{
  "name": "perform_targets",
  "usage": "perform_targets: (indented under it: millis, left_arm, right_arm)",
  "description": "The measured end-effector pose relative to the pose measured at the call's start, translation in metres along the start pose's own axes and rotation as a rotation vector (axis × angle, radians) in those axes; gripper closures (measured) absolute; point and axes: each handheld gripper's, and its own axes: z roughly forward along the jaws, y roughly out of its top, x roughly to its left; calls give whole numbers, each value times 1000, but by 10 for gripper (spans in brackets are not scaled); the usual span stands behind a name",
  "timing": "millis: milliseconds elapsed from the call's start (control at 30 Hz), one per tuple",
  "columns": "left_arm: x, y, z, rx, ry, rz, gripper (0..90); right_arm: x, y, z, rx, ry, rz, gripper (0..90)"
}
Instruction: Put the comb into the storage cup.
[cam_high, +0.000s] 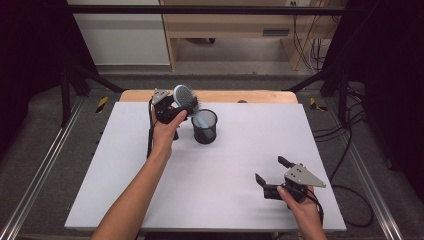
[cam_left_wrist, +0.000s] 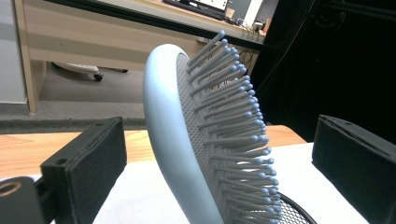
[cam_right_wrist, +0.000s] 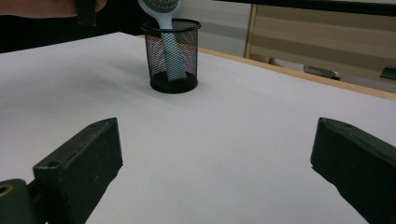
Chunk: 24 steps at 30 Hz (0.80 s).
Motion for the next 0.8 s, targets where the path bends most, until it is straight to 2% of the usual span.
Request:
perform_targets:
  millis: [367,800]
  left_arm:
    - [1,-2,-3,8,2,20,30]
    - [-3,-7,-13,27,-4,90,28]
  right_arm:
    - [0,0,0,2,3,0,23]
    - [1,0,0,3,5,-4,23]
